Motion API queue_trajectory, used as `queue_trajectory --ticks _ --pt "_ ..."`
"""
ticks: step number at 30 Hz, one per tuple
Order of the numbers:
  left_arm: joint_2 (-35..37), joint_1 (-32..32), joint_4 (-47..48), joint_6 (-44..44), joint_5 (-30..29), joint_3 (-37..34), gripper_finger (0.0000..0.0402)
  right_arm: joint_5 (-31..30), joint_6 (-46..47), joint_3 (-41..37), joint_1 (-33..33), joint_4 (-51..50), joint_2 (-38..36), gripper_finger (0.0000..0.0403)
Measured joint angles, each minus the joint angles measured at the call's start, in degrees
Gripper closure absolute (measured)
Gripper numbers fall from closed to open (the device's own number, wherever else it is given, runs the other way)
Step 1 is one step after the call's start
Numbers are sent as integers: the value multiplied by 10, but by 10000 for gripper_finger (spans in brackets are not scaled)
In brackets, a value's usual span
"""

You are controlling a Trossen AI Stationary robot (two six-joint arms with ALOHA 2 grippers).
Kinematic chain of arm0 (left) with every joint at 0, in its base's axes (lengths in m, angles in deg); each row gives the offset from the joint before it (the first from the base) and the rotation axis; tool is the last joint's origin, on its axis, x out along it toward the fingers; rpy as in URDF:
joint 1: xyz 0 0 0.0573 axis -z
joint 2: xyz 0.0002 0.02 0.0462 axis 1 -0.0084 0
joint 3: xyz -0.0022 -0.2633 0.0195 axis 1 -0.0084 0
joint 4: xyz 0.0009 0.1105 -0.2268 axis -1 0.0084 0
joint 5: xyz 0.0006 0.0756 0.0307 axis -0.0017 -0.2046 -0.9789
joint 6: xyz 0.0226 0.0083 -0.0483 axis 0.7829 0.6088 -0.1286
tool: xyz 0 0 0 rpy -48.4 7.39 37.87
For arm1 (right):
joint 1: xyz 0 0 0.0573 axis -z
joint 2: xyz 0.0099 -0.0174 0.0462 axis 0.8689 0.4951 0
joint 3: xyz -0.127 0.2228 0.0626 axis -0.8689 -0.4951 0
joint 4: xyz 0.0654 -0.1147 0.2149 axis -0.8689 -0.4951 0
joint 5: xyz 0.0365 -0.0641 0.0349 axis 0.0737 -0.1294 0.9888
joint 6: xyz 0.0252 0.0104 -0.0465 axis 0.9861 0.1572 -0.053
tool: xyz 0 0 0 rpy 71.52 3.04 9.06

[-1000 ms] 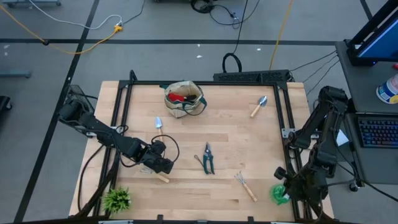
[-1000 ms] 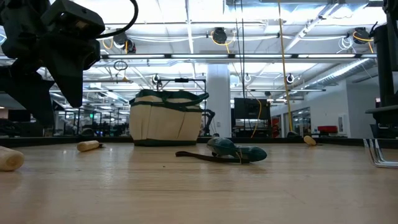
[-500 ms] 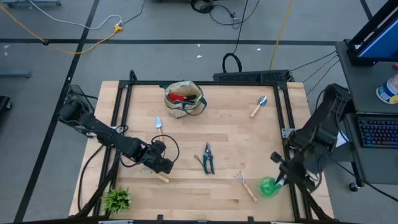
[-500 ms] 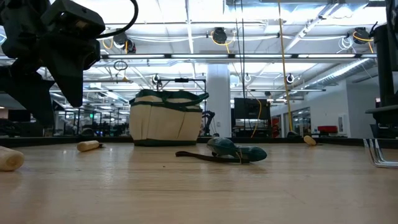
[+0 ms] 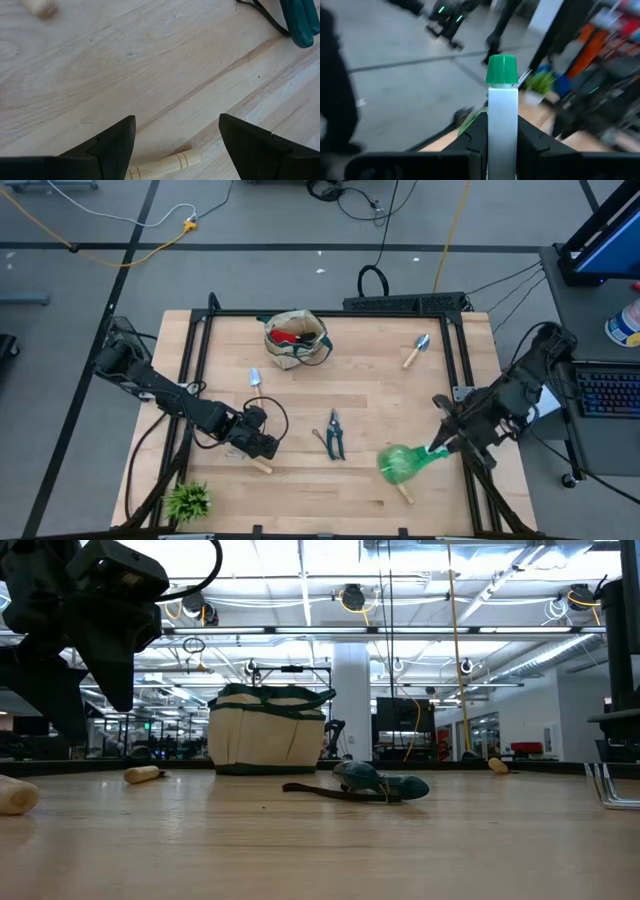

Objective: Pick & Place Garden tools in Gardening bag
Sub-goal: Put the spray bottle into the gardening bag

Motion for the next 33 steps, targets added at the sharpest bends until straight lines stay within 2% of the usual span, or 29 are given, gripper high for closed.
queue_trajectory --ticks 10,15,21,26,33 --pt "0 0 0 0 0 0 108 -2 -131 0 146 246 53 359" --pt "0 0 0 0 0 0 108 -2 -151 0 247 353 109 359" --pt "0 0 0 0 0 0 108 -2 -134 0 368 450 185 359" --pt "0 0 0 6 0 0 108 -1 -101 24 448 461 250 359" --pt "0 0 0 21 0 0 108 2 -87 100 514 425 339 359"
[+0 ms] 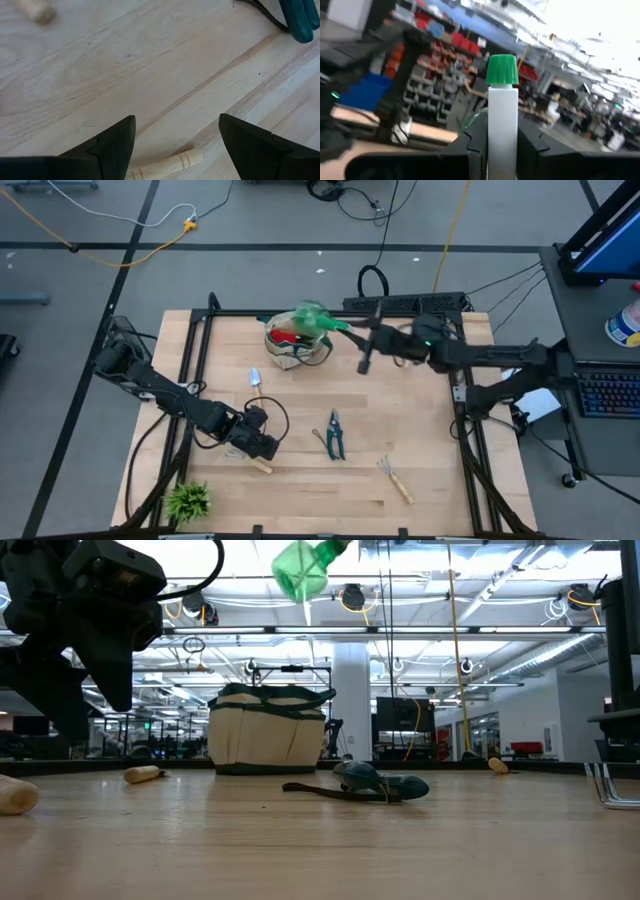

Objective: Pick & Place Garden tools in Gardening bag
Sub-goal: Put the spray bottle into the gardening bag

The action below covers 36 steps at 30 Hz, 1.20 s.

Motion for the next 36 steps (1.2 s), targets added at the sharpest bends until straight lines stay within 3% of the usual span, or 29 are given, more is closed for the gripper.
queue_trajectory --ticks 10,22,36 --pt "0 0 -1 6 0 0 108 50 33 85 63 -60 114 359" --pt "0 0 0 10 0 0 108 91 76 91 93 -68 200 359" --pt "0 0 0 10 0 0 108 104 66 91 94 -103 239 359"
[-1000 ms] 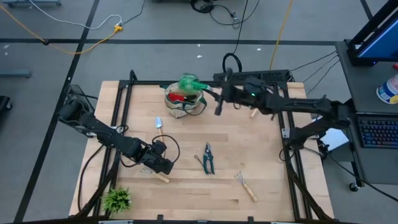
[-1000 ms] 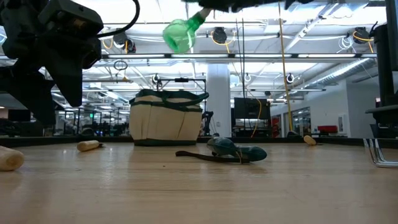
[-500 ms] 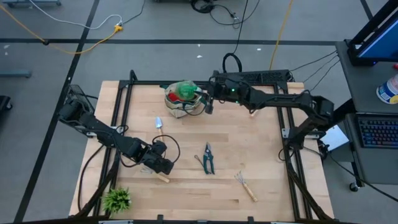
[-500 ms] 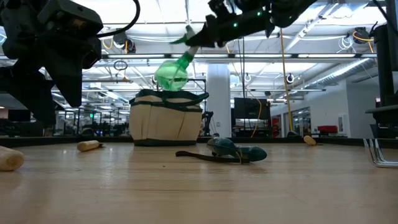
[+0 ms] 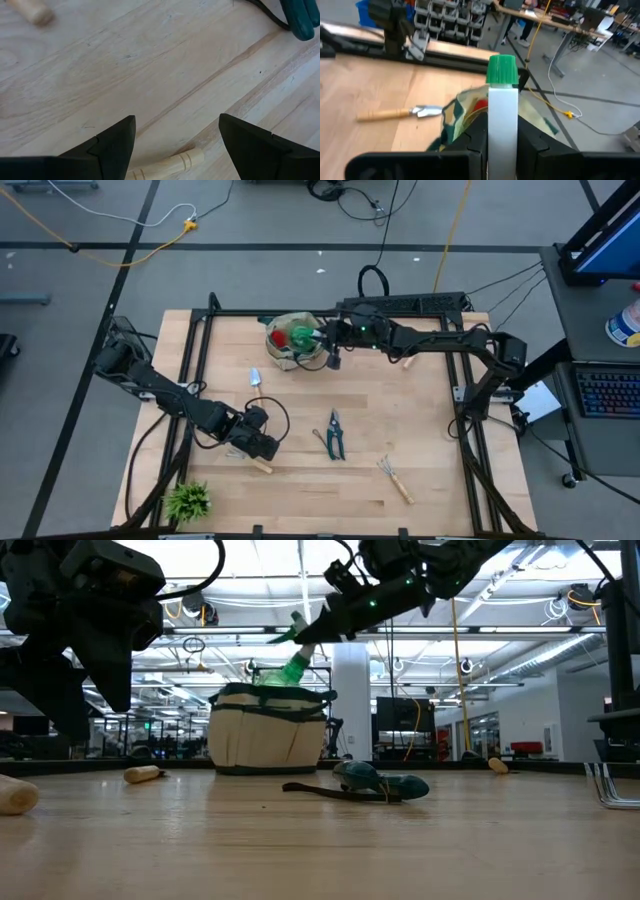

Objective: Pick & Place Garden tools in Gardening bag
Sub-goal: Put the spray bottle into the gardening bag

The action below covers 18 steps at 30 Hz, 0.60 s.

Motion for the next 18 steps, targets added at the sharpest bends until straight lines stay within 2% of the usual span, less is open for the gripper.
queue_trajectory --ticks 18 --pt "0 0 0 0 0 0 108 -1 -23 0 18 -74 0 359"
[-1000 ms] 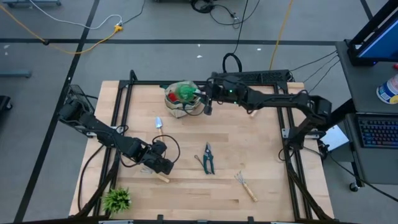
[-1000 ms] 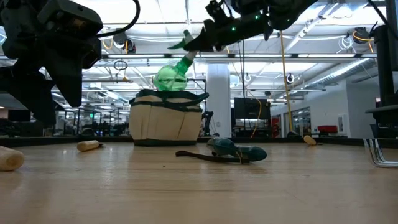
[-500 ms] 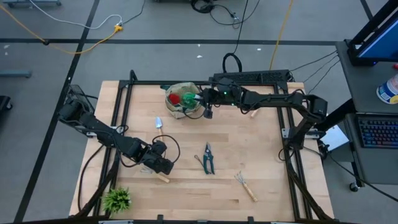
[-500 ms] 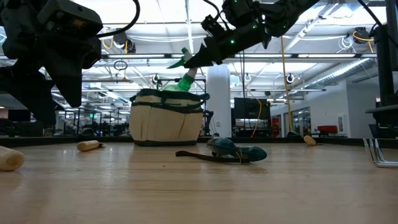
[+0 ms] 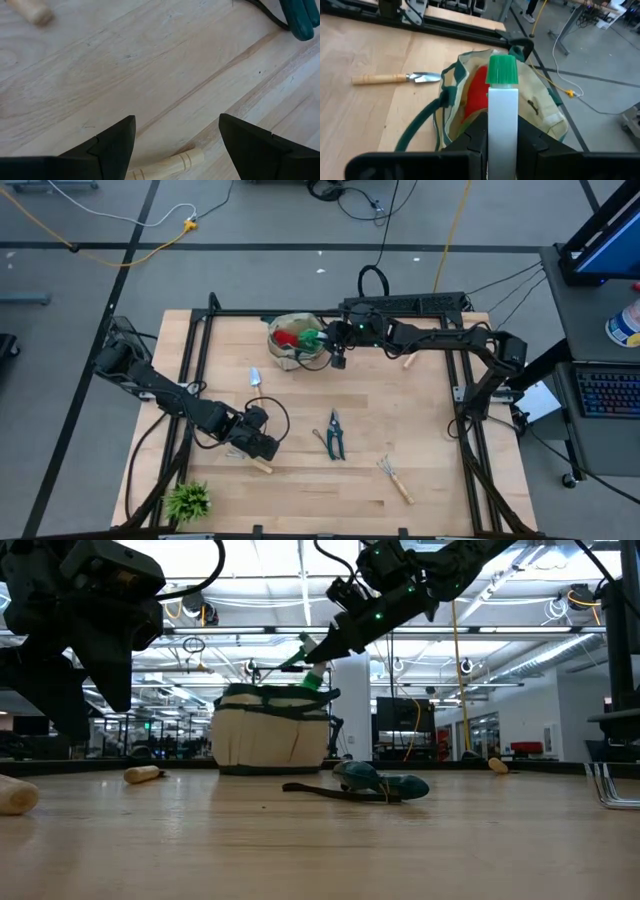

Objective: Pick & Place Garden tools in Gardening bag
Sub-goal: Put the spray bottle into the gardening bag

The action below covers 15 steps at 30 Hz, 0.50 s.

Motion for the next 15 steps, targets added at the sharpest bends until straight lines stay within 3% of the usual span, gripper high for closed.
queue_trajectory --ticks 15 --pt "0 0 0 -1 0 0 108 -2 2 0 0 -5 0 335"
